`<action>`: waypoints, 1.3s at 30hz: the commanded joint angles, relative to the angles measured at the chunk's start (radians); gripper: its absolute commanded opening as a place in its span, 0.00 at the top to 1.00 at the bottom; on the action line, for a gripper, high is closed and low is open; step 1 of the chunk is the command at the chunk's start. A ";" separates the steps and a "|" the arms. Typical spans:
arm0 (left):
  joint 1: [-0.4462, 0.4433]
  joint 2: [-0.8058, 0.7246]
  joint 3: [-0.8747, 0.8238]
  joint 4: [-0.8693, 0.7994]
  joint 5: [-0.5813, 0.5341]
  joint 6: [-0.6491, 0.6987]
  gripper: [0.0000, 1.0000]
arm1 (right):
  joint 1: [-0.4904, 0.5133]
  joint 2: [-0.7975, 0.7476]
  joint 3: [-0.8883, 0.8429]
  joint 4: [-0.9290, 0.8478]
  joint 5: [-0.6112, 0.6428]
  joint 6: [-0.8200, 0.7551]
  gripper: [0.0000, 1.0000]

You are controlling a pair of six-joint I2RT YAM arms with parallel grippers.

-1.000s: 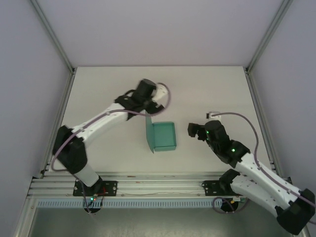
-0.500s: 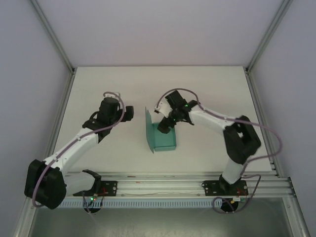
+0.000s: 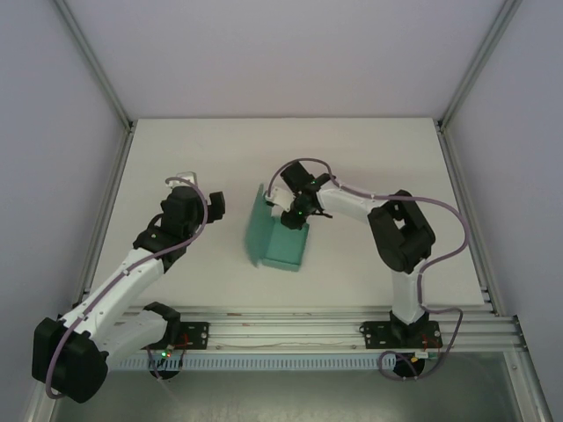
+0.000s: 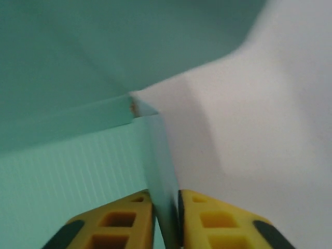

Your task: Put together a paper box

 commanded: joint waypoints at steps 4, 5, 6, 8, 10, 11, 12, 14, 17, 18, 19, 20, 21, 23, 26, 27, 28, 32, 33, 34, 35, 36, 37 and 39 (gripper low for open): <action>0.012 -0.020 0.012 -0.014 -0.053 -0.041 0.00 | 0.017 -0.121 -0.111 0.088 0.217 0.291 0.91; 0.011 -0.021 0.016 -0.017 -0.059 -0.050 0.00 | 0.025 -0.138 -0.132 0.098 0.256 0.361 0.92; 0.010 -0.020 0.021 -0.020 -0.067 -0.058 0.00 | 0.035 -0.159 -0.155 0.106 0.302 0.454 0.94; 0.012 -0.018 0.031 -0.027 -0.069 -0.070 0.00 | 0.058 -0.194 -0.184 0.093 0.429 0.664 0.94; 0.011 -0.014 0.038 -0.027 -0.052 -0.071 0.00 | 0.086 -0.215 -0.193 0.025 0.516 0.902 0.95; 0.012 -0.009 0.041 -0.025 -0.043 -0.072 0.00 | 0.101 -0.224 -0.205 0.001 0.539 0.999 0.96; 0.011 -0.005 0.044 -0.019 -0.027 -0.067 0.00 | 0.121 -0.232 -0.217 -0.020 0.563 1.081 0.95; 0.011 0.004 0.046 -0.009 -0.004 -0.062 0.00 | 0.150 -0.238 -0.237 -0.045 0.608 1.211 0.95; 0.010 0.025 0.048 0.005 0.039 -0.044 0.00 | 0.177 -0.236 -0.250 -0.049 0.610 1.326 0.95; 0.012 0.033 0.052 0.008 0.059 -0.034 0.00 | 0.185 -0.235 -0.256 -0.044 0.611 1.343 0.95; 0.011 0.040 0.053 0.011 0.079 -0.026 0.00 | 0.191 -0.234 -0.259 -0.043 0.613 1.356 0.94; 0.012 0.047 0.055 0.017 0.101 -0.016 0.00 | 0.195 -0.232 -0.265 -0.040 0.620 1.363 0.92; 0.011 0.056 0.051 0.029 0.136 0.002 0.00 | 0.196 -0.227 -0.268 -0.034 0.623 1.367 0.89; 0.011 0.071 0.047 0.051 0.206 0.029 0.00 | 0.196 -0.213 -0.267 -0.032 0.628 1.369 0.86; 0.010 0.094 0.047 0.087 0.326 0.091 0.00 | 0.196 -0.203 -0.256 -0.040 0.637 1.359 0.80; 0.011 0.100 0.045 0.102 0.360 0.113 0.00 | 0.195 -0.207 -0.256 -0.038 0.633 1.353 0.75; 0.011 0.107 0.047 0.113 0.383 0.135 0.00 | 0.195 -0.214 -0.256 -0.033 0.626 1.341 0.71; 0.011 0.155 0.078 0.139 0.499 0.221 0.00 | 0.196 -0.285 -0.271 -0.027 0.641 1.299 0.52; 0.012 0.170 0.092 0.137 0.535 0.251 0.00 | 0.195 -0.311 -0.279 -0.019 0.650 1.276 0.49; 0.011 0.187 0.104 0.143 0.567 0.284 0.00 | 0.194 -0.340 -0.287 -0.009 0.665 1.245 0.42; 0.012 0.210 0.121 0.146 0.593 0.316 0.00 | 0.190 -0.369 -0.293 0.001 0.686 1.204 0.34; 0.012 0.231 0.143 0.139 0.606 0.339 0.00 | 0.179 -0.394 -0.296 0.010 0.687 1.156 0.31; 0.012 0.256 0.172 0.123 0.622 0.366 0.00 | 0.167 -0.419 -0.295 0.017 0.673 1.106 0.28; 0.013 0.316 0.236 0.070 0.687 0.456 0.00 | 0.126 -0.464 -0.295 0.041 0.606 0.981 0.21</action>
